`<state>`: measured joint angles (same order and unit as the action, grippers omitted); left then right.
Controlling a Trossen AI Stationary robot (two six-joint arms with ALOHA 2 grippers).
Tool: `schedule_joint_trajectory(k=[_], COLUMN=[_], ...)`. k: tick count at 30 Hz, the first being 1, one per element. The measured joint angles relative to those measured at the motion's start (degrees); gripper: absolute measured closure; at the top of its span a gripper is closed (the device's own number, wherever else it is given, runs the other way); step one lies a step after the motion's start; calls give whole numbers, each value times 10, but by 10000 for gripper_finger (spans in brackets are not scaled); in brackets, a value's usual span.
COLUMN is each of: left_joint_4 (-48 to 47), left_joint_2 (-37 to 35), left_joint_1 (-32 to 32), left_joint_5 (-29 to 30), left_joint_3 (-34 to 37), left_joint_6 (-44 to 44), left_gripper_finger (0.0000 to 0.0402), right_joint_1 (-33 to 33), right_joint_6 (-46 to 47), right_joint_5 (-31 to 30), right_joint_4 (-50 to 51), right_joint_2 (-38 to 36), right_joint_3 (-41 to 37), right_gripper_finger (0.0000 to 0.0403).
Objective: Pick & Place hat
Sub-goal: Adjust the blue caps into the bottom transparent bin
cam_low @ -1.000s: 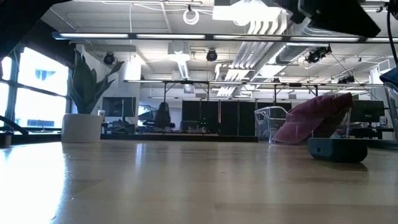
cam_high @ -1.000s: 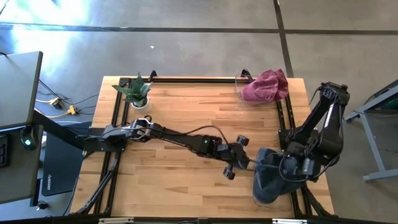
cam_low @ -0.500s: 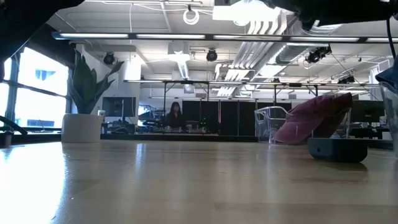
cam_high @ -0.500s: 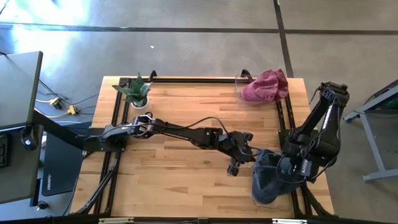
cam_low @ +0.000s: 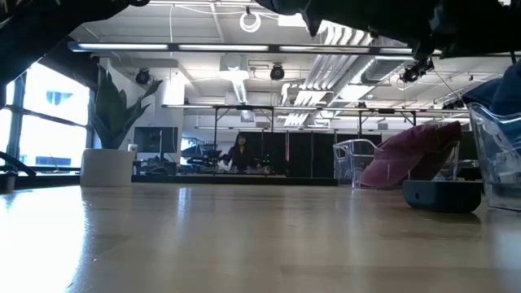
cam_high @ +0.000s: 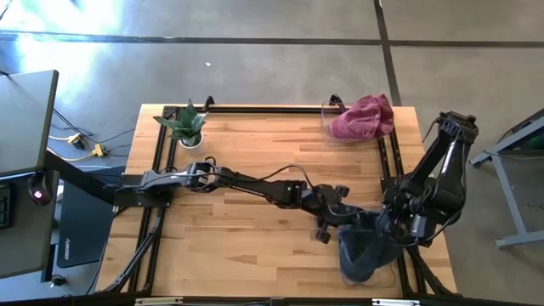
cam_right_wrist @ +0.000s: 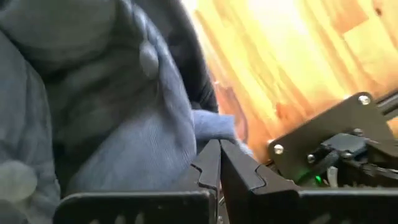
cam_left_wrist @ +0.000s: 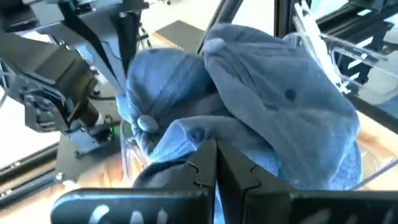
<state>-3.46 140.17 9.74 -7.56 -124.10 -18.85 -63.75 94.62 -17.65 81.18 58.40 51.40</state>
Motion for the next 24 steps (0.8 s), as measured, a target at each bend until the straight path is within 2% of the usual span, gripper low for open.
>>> schedule_joint_trajectory(k=[5, 7, 11, 13, 15, 17, 24], left_joint_4=[-15, -22, -102, -149, -181, -191, -151], left_joint_2=[-5, -16, -59, -71, -70, -69, -31], left_joint_1=[1, 1, 1, 1, 1, 4, 4], left_joint_5=[23, 34, 32, 22, 21, 21, 16], left_joint_3=[2, 2, 0, -1, 1, 2, 2], left_joint_6=[-3, -3, -15, -25, -31, -31, -23], left_gripper_finger=[401, 401, 401, 401, 401, 401, 401], right_joint_1=[8, 7, -5, -17, -27, -32, -8], right_joint_6=[26, 47, 81, 91, 92, 73, -7], right_joint_5=[28, 66, 174, 195, 181, 136, 31], right_joint_4=[70, 88, 75, 64, 47, 28, -14], right_joint_2=[0, 0, 4, 11, 17, 22, 33], right_joint_3=[48, 59, 59, 59, 59, 59, 59], right_gripper_finger=[401, 400, 402, 401, 401, 402, 402])
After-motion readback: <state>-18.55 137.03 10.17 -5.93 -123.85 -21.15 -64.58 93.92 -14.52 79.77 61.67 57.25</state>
